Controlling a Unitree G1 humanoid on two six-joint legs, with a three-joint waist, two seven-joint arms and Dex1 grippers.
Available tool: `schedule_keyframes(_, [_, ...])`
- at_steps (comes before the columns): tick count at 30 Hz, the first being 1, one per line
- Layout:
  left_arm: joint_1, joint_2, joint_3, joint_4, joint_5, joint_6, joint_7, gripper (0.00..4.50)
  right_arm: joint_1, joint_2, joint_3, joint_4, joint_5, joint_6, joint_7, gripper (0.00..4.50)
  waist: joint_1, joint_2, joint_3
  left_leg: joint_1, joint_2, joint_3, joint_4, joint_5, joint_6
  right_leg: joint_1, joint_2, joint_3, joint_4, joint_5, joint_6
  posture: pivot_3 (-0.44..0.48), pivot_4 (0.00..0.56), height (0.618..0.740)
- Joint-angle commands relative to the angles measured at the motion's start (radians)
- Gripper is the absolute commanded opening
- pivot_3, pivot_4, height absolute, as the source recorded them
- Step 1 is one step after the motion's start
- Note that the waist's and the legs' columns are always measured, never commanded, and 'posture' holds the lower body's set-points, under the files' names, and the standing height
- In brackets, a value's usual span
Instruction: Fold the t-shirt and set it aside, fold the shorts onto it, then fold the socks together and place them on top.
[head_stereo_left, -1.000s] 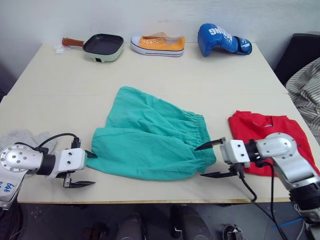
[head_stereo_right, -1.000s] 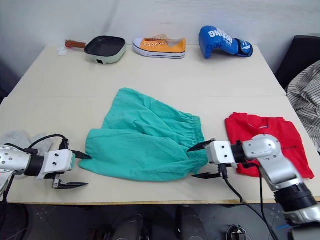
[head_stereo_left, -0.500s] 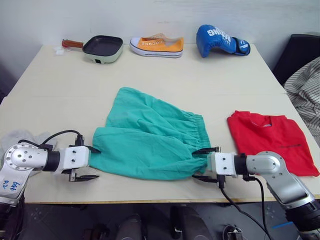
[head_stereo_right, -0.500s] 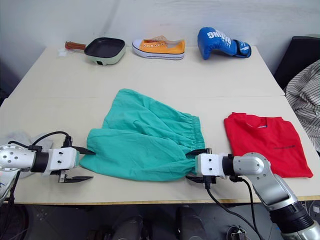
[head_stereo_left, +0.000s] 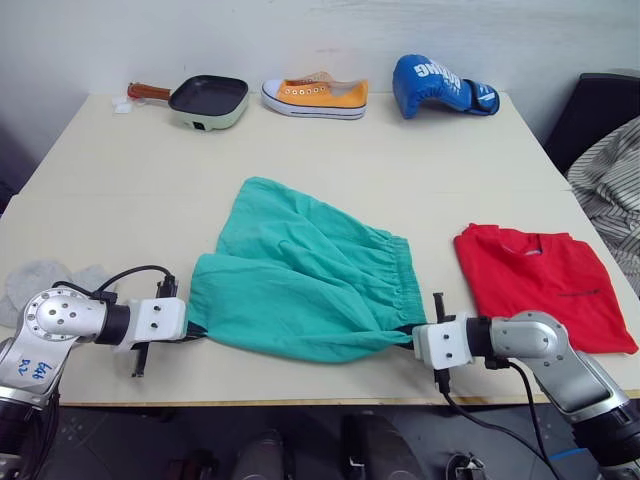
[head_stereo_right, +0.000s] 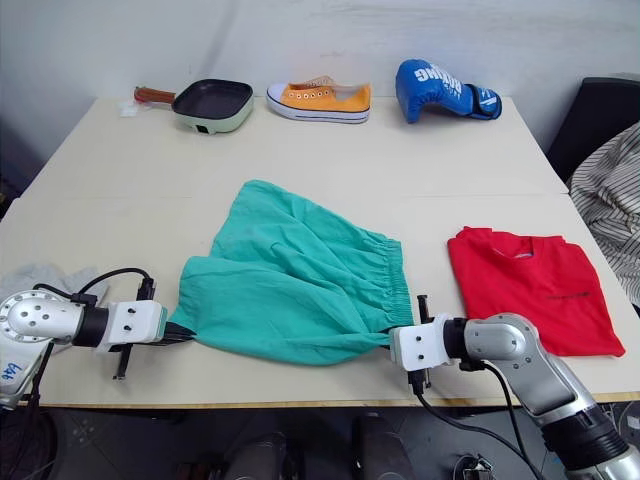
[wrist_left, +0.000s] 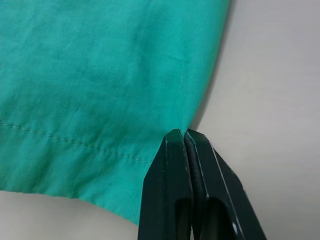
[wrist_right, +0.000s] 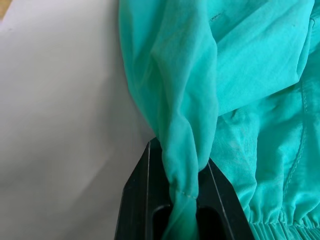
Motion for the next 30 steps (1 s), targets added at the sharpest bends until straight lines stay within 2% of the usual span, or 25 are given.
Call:
schedule_keyframes(1, [0.031, 0.019, 0.000, 0.001, -0.027, 0.061, -0.040, 0.00, -0.013, -0.035, -0.034, 0.021, 0.080, -0.036, 0.067, 0.02, -0.001, 0.000, 0.000, 0.000, 0.000, 0.000, 0.000, 0.000, 0.000, 0.000, 0.000, 0.000, 0.000, 0.000, 0.000, 0.000, 0.150, 0.740])
schedule_keyframes(10, [0.337, 0.246, 0.235, -0.358, -0.367, 0.513, -0.309, 0.00, 0.020, -0.101, -0.105, -0.161, 0.447, 0.201, 0.250, 0.02, -0.005, -0.001, 0.002, -0.004, 0.003, 0.000, -0.005, -0.001, -0.002, -0.006, 0.002, 0.000, -0.003, -0.001, -0.002, 0.000, 0.150, 0.740])
schedule_keyframes(15, [0.422, 0.267, 0.360, -0.469, -0.479, 0.648, -0.372, 0.00, 0.075, -0.129, -0.122, -0.242, 0.543, 0.310, 0.292, 0.02, 0.001, -0.001, 0.002, -0.003, 0.002, -0.002, -0.004, -0.001, -0.001, -0.002, 0.001, -0.002, -0.006, -0.001, -0.002, 0.000, 0.150, 0.740])
schedule_keyframes(18, [0.371, 0.255, 0.397, -0.448, -0.551, 0.696, -0.357, 0.00, 0.105, -0.130, -0.149, -0.273, 0.608, 0.390, 0.289, 0.02, 0.000, -0.001, 0.002, -0.003, 0.002, -0.003, -0.004, -0.001, -0.001, -0.002, 0.001, -0.002, -0.006, -0.001, -0.002, 0.000, 0.150, 0.740])
schedule_keyframes(20, [0.281, 0.260, 0.381, -0.384, -0.577, 0.706, -0.343, 0.00, 0.107, -0.124, -0.175, -0.281, 0.651, 0.454, 0.265, 0.02, 0.000, -0.001, 0.002, -0.003, 0.002, -0.003, -0.004, -0.001, -0.002, -0.002, 0.002, -0.002, -0.006, -0.001, -0.002, 0.000, 0.150, 0.740])
schedule_keyframes(23, [-0.017, 0.242, 0.267, -0.207, -0.585, 0.717, -0.315, 0.00, 0.084, -0.115, -0.211, -0.237, 0.730, 0.571, 0.239, 0.02, 0.002, -0.001, 0.002, -0.003, 0.002, -0.003, -0.003, -0.001, -0.002, -0.001, 0.002, -0.002, -0.005, -0.001, -0.002, 0.000, 0.150, 0.740])
schedule_keyframes(24, [-0.209, 0.192, 0.192, -0.105, -0.544, 0.720, -0.292, 0.00, 0.063, -0.106, -0.228, -0.199, 0.775, 0.634, 0.225, 0.02, 0.005, -0.001, 0.002, -0.003, 0.001, -0.003, -0.003, -0.001, -0.002, -0.001, 0.002, -0.003, -0.005, -0.001, -0.002, 0.000, 0.150, 0.740])
schedule_keyframes(26, [-0.437, 0.127, 0.096, 0.024, -0.483, 0.719, -0.278, 0.00, 0.038, -0.094, -0.248, -0.160, 0.824, 0.711, 0.211, 0.02, 0.022, -0.001, 0.002, -0.002, 0.000, -0.003, -0.001, -0.001, -0.001, 0.000, 0.004, -0.003, -0.005, 0.000, -0.001, 0.000, 0.150, 0.740])
schedule_keyframes(27, [-0.607, 0.049, 0.042, 0.154, -0.417, 0.682, -0.242, 0.00, 0.009, -0.081, -0.257, -0.123, 0.852, 0.761, 0.197, 0.02, 0.025, -0.001, 0.002, -0.004, 0.001, -0.002, 0.001, -0.001, -0.001, 0.000, 0.005, -0.003, -0.005, 0.000, 0.000, 0.000, 0.150, 0.740])
schedule_keyframes(30, [-0.988, -0.181, -0.076, 0.579, -0.194, 0.429, -0.080, 0.00, -0.091, -0.034, -0.276, -0.012, 0.922, 0.913, 0.129, 0.02, 0.042, -0.003, 0.002, -0.005, -0.001, 0.000, 0.002, -0.002, 0.000, 0.000, 0.005, -0.003, -0.005, 0.001, 0.002, 0.000, 0.150, 0.740])
